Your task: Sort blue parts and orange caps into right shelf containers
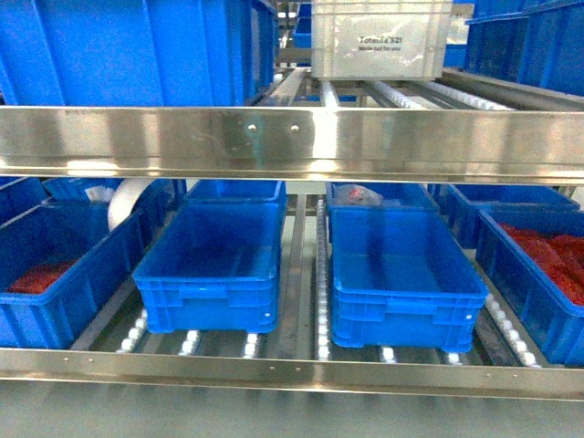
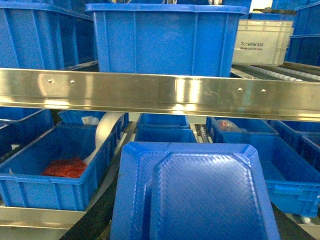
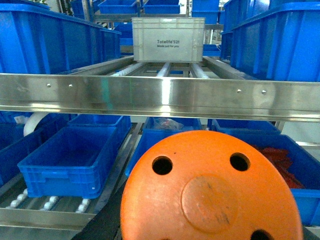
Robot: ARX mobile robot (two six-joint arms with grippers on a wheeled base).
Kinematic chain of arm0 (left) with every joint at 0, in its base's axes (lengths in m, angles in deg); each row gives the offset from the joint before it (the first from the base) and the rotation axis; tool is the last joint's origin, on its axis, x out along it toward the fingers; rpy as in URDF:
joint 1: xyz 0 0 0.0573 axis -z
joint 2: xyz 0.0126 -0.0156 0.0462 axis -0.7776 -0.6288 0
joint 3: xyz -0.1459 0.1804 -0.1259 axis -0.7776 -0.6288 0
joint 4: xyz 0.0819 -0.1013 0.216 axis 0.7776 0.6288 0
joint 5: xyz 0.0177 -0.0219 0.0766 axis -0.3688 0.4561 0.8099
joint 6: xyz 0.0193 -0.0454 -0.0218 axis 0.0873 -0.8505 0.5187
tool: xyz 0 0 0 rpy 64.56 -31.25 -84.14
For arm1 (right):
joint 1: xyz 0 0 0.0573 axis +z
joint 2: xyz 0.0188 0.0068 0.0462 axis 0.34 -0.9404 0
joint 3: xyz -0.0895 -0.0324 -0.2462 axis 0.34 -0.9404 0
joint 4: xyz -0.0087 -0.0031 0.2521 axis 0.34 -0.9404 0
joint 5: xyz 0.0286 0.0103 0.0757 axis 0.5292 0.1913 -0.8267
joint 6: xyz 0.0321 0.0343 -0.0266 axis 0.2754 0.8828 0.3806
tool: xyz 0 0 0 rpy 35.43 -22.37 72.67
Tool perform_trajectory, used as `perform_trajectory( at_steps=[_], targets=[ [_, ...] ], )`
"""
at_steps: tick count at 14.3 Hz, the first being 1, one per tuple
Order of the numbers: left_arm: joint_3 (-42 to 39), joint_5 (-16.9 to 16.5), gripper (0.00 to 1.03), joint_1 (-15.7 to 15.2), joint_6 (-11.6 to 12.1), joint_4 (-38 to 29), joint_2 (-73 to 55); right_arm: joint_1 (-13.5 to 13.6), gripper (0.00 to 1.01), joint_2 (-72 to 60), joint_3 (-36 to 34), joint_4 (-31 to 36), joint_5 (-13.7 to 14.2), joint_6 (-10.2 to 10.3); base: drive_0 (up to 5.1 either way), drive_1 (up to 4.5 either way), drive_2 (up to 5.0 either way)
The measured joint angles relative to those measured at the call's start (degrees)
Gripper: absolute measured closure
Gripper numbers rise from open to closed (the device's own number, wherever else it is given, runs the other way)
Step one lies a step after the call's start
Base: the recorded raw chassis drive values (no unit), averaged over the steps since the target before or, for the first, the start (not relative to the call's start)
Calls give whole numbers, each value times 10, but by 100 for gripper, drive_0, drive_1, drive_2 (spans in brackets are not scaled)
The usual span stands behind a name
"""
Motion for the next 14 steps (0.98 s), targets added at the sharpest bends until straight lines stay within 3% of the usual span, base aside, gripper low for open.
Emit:
perform_trajectory(
  at_steps=[1, 14],
  targets=[
    [0, 0, 62, 0, 0, 0, 0, 0, 58, 0, 0, -1, 0, 0, -502, 234, 234],
    [0, 1, 62, 0, 0, -2, 0, 0, 58, 0, 0, 2, -2, 0, 0, 0, 0]
  ],
)
